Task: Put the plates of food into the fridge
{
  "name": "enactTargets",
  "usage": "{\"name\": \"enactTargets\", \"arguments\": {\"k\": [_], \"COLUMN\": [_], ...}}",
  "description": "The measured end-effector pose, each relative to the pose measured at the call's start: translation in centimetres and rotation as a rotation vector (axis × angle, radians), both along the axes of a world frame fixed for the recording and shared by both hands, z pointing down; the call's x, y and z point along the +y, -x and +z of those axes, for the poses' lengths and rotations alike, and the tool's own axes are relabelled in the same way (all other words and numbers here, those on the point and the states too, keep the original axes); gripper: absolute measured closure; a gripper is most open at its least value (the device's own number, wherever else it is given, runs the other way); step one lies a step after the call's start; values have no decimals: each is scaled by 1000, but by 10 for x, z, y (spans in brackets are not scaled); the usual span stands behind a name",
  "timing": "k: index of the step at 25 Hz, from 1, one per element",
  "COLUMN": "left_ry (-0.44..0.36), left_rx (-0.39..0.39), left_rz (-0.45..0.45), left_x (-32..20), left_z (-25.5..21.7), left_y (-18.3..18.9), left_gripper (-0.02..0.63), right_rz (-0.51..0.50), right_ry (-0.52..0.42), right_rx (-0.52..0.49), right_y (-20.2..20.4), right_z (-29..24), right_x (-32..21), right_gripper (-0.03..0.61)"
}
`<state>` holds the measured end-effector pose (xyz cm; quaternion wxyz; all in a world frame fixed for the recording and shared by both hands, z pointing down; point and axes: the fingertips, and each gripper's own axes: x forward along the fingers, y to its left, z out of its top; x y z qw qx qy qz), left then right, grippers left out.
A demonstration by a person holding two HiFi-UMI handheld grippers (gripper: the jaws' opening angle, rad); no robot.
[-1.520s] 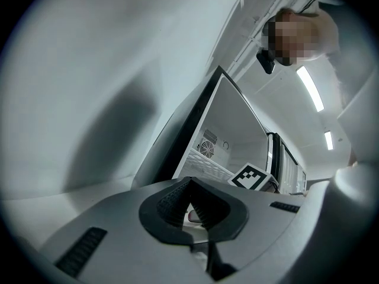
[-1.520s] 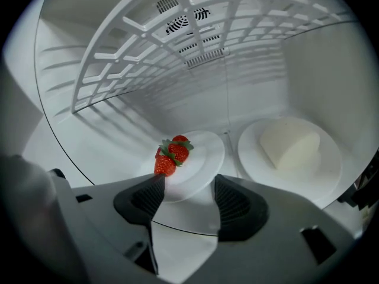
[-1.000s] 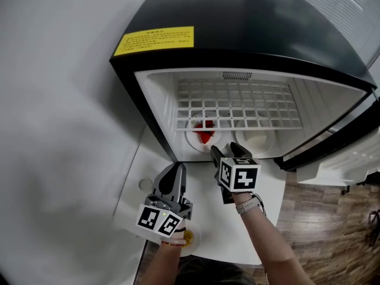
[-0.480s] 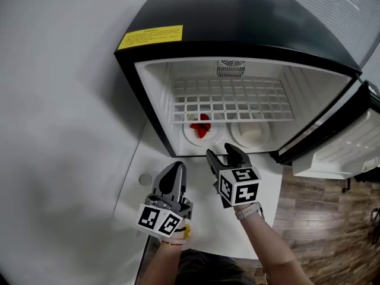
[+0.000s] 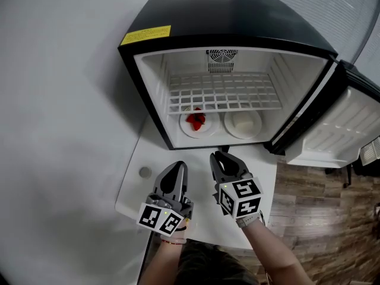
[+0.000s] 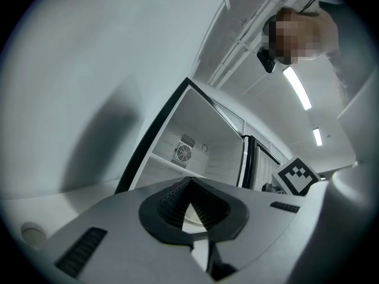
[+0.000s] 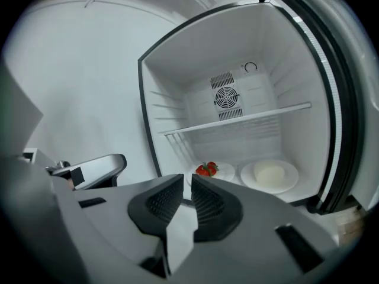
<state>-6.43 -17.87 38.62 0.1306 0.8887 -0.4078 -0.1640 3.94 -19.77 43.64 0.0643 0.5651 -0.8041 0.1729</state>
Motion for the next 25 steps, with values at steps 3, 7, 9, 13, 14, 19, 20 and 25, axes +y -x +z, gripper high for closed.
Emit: {"name": "enactTargets", "arguments": {"k": [3,7,9,13,14,19,20,25], "left_ry": [-15,-37,-39,-47,-48,-49,-51,-57], "left_rx": [-17,-41,-51,-67,-70,-91,-99,-115], "left_rz": [18,41,50,55,54,50,49,6], "left_x": [16,36,48,73,79,112,118,146], "left_z": [-7,-15,-17,-19,-19,-18,-17,-10], "left_y": [-5,-8,-9,-6,-4,6,9,32], "left_gripper": [607,607,607,607,607,607,607,607], "right_rz": [-8,-23,-29,-33,-34,-46,-54,-101], "right_ry": [-16,-46,-49,-41,-36,-8,-6,13], "right_rx": [-24,-41,-47,-63,-69,-93,-94,-98], "right_y": [3,9,11,12,13,24,28,52], "right_z": [-10,-20,-22,-22,-20,-13,-12,-5], "right_x": [21,47,62,94,103,143,149,178], "right_gripper": [553,571,571,571,571,571,571,571]}}
